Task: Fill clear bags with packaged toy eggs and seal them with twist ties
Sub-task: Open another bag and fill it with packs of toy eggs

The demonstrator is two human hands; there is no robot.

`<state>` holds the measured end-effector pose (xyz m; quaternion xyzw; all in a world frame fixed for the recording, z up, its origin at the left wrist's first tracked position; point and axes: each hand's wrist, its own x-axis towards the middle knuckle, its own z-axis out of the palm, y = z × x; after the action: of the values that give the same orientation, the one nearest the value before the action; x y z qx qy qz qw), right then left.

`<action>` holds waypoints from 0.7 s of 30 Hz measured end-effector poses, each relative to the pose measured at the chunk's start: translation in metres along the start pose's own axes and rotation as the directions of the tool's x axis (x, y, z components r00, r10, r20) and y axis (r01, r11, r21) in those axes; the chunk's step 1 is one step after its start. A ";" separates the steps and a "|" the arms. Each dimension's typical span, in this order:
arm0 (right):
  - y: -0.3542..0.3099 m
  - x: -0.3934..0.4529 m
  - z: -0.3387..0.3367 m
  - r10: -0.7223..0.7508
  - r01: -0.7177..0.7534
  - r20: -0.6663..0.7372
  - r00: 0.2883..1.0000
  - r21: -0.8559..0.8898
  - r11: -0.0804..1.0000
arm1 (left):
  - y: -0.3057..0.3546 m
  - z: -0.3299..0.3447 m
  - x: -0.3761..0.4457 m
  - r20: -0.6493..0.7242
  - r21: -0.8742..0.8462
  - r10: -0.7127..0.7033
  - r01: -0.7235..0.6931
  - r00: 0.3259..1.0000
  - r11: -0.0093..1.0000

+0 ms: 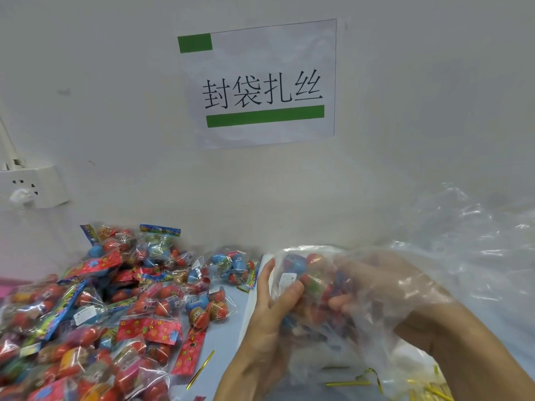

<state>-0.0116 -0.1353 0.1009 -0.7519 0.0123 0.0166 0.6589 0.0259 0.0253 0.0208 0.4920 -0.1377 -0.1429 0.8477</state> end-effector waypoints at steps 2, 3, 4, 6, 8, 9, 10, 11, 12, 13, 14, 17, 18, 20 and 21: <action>-0.002 -0.007 -0.005 -0.055 0.046 0.119 0.991 0.077 0.996 | -0.003 0.001 0.002 -0.024 0.006 0.014 -0.014 1.000 1.000; -0.005 -0.011 -0.006 -0.060 0.044 0.151 0.987 0.104 0.994 | -0.005 0.001 0.003 -0.052 -0.004 0.007 -0.007 0.999 1.000; -0.009 -0.015 -0.006 -0.054 0.039 0.150 0.987 0.095 0.995 | -0.006 0.000 0.004 -0.087 -0.026 -0.003 0.001 0.996 1.000; -0.009 -0.011 -0.007 -0.033 0.038 0.055 0.998 -0.091 0.995 | -0.009 -0.002 0.006 -0.165 -0.074 -0.027 0.015 0.986 0.997; -0.010 -0.008 -0.007 -0.096 0.060 -0.093 0.991 -0.337 0.940 | -0.010 -0.004 0.008 -0.210 -0.100 -0.055 0.035 0.976 0.994; -0.011 -0.007 -0.009 -0.150 0.068 -0.149 0.977 -0.452 0.890 | -0.010 -0.005 0.008 -0.224 -0.119 -0.068 0.042 0.972 0.992; -0.013 -0.008 -0.010 -0.194 0.063 -0.192 0.962 -0.535 0.843 | -0.011 -0.007 0.009 -0.239 -0.141 -0.080 0.047 0.968 0.989; -0.014 -0.010 -0.011 -0.218 0.050 -0.218 0.951 -0.587 0.808 | -0.010 -0.008 0.009 -0.256 -0.155 -0.086 0.047 0.963 0.987; -0.016 -0.013 -0.012 -0.233 0.039 -0.229 0.945 -0.628 0.777 | -0.010 -0.010 0.010 -0.264 -0.172 -0.087 0.042 0.961 0.984; -0.016 -0.015 -0.012 -0.241 0.030 -0.234 0.942 -0.657 0.753 | -0.010 -0.011 0.010 -0.267 -0.181 -0.083 0.035 0.960 0.983; -0.016 -0.014 -0.011 -0.249 0.010 -0.252 0.935 -0.683 0.731 | -0.011 -0.012 0.010 -0.259 -0.185 -0.073 0.024 0.963 0.982; -0.011 -0.009 -0.009 -0.214 -0.053 -0.260 0.942 -0.743 0.667 | -0.011 -0.011 0.009 -0.238 -0.175 0.000 -0.043 0.971 0.984; -0.010 -0.009 -0.009 -0.206 -0.063 -0.242 0.948 -0.778 0.625 | -0.012 -0.012 0.010 -0.227 -0.175 0.036 -0.078 0.973 0.982; -0.011 -0.008 -0.011 -0.173 -0.062 -0.223 0.959 -0.766 0.640 | -0.009 -0.010 0.008 -0.193 -0.140 0.109 -0.138 0.975 0.981; -0.009 -0.007 -0.011 -0.126 -0.079 -0.214 0.969 -0.748 0.659 | -0.012 -0.013 0.010 -0.169 -0.113 0.147 -0.168 0.975 0.979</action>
<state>-0.0180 -0.1446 0.1113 -0.9526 0.0762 -0.0822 0.2827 0.0390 0.0264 0.0047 0.4345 -0.0988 -0.0438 0.8941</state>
